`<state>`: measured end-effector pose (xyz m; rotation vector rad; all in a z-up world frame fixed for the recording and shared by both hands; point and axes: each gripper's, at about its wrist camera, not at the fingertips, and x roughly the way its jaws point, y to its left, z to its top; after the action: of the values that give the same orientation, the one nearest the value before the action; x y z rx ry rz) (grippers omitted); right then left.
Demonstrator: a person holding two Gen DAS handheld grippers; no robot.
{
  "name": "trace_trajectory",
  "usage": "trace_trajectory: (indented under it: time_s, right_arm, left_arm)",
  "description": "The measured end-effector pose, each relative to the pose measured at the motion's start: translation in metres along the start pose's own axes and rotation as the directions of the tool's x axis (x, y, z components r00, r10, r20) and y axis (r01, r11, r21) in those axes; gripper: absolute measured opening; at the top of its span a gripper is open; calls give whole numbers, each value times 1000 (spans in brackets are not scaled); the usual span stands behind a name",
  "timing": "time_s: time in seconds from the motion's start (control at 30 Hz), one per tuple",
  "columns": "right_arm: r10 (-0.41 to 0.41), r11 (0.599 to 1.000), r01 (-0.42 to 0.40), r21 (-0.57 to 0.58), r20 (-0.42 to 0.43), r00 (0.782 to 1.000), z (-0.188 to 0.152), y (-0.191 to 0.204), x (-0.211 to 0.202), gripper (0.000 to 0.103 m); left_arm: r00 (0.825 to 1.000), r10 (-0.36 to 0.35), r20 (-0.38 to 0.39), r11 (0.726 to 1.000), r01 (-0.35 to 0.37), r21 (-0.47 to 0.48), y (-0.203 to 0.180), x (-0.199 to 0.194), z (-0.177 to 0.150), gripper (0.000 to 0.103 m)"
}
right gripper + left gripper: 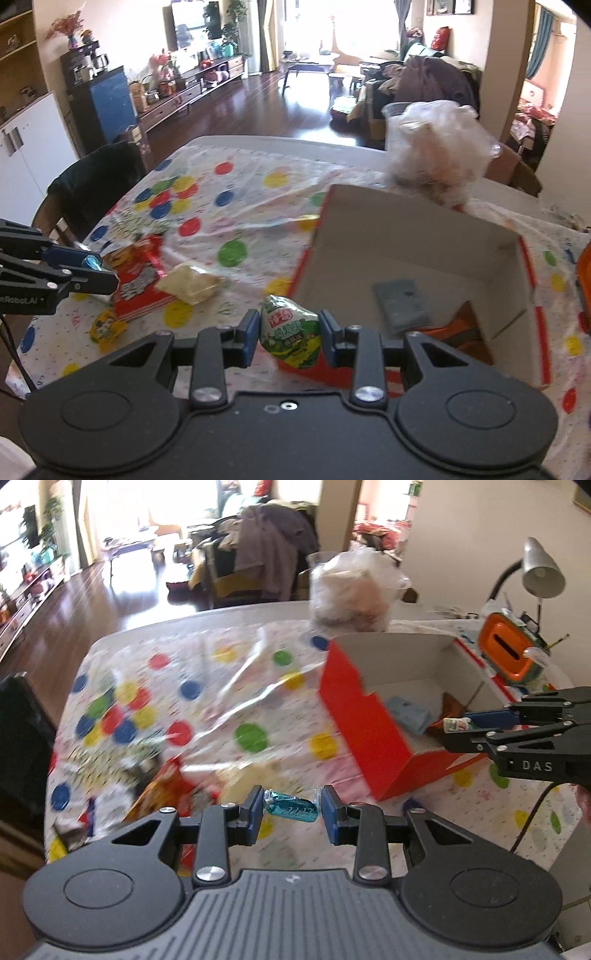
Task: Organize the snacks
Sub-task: 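Carry the teal candy with the left gripper while the right carries the bottle into the box, then open the left gripper inside the box while the right releases the bottle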
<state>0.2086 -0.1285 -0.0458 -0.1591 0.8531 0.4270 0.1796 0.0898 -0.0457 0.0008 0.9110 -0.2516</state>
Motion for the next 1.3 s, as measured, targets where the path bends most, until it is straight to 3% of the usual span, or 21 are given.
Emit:
trace_trajectory:
  time_s: [0.3,0.63,0.93,1.3]
  right_arm:
    - [-40,998,40,52,0,999,5,-66,-1,33]
    - [-74,992,78,99,-49,996,11,-139,27,33]
    - [-84,992,94,90,-103,991,21,-169,62,33]
    - [-61,994,78,79,-198,978,21,-182,105,33]
  left_arm:
    - [999,-46,-25,999,46,25,-58,38,39,32]
    - [997,-51,-62,997,55,57,-119,90,76,32]
    - [993,11,-119,995,1,104,-152,144,95,32]
    - [971,69,-231,991,-39,131,-165,192,98,32]
